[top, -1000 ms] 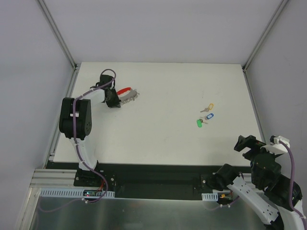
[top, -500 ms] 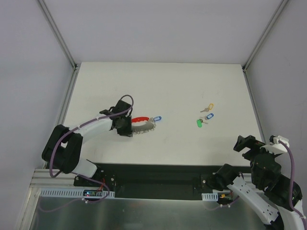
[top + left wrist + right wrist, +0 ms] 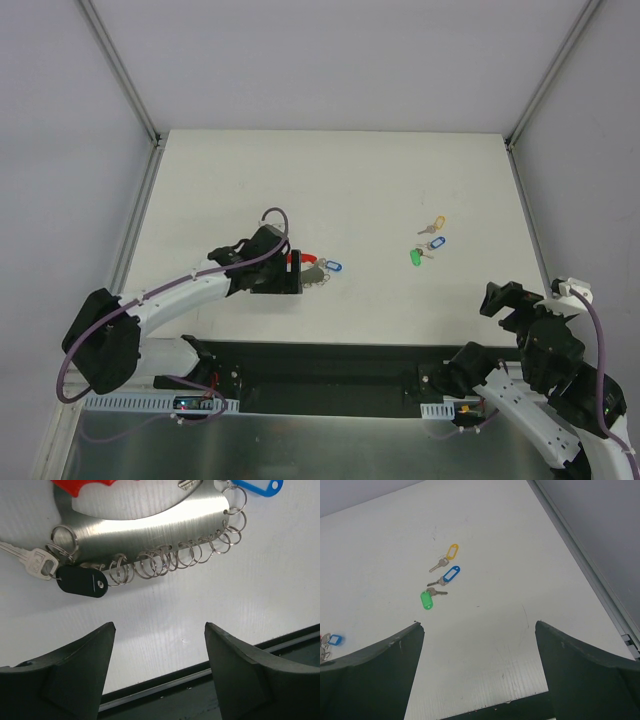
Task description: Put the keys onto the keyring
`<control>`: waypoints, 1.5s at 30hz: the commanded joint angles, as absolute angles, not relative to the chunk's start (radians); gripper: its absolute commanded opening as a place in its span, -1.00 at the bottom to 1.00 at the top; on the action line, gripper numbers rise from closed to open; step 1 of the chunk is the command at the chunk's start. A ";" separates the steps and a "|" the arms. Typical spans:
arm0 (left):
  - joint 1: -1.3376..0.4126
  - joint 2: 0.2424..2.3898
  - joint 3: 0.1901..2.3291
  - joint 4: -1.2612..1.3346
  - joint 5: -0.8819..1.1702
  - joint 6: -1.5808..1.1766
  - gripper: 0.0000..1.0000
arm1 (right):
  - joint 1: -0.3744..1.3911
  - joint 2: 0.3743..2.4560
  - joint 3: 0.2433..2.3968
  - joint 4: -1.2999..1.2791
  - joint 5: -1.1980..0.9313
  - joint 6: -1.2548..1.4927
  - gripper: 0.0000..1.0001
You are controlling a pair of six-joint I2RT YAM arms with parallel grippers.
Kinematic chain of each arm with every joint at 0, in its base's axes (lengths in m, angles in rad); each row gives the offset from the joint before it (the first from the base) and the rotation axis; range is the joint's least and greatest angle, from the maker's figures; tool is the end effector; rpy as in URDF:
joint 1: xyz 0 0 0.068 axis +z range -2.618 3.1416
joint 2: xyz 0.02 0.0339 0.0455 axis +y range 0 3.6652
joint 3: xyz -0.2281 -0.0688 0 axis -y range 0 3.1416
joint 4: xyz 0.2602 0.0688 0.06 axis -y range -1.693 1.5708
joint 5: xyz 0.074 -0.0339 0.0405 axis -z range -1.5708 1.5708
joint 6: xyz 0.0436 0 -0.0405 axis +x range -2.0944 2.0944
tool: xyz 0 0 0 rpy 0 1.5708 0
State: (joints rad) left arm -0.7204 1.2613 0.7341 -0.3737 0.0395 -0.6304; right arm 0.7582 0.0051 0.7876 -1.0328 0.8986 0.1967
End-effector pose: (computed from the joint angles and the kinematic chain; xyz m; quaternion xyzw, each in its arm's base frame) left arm 0.2082 -0.1851 0.1595 0.0490 0.9430 -0.2200 0.2448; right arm 0.0468 -0.0027 0.3156 0.0588 0.7574 -0.0508 0.6483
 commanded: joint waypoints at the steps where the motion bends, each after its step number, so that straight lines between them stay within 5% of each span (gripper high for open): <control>1: -0.724 1.259 0.722 -0.387 -0.026 -0.620 0.50 | 0.764 -0.155 0.782 -0.999 0.888 0.164 0.93; 17: -0.821 1.565 0.910 -0.304 0.029 -0.583 0.47 | 0.764 -0.156 0.778 -0.999 0.891 0.160 0.93; 31: -0.856 1.511 1.061 -0.396 -0.094 -0.218 0.54 | 0.764 -0.153 0.776 -0.991 0.885 0.153 0.93; 41: -0.972 1.701 1.270 -0.557 -0.175 0.063 0.18 | 0.764 -0.158 0.775 -0.991 0.884 0.150 0.93; 42: -0.983 1.736 1.291 -0.577 -0.184 0.092 -0.03 | 0.764 -0.158 0.776 -0.989 0.882 0.150 0.93; 45: -1.015 1.796 1.319 -0.591 -0.224 0.120 -0.15 | 0.764 -0.161 0.775 -0.992 0.881 0.150 0.93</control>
State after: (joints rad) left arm -0.9798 1.7260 1.2655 -0.4957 -0.1452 0.0032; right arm 0.7582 0.0051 0.7746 -1.0206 0.8818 0.1734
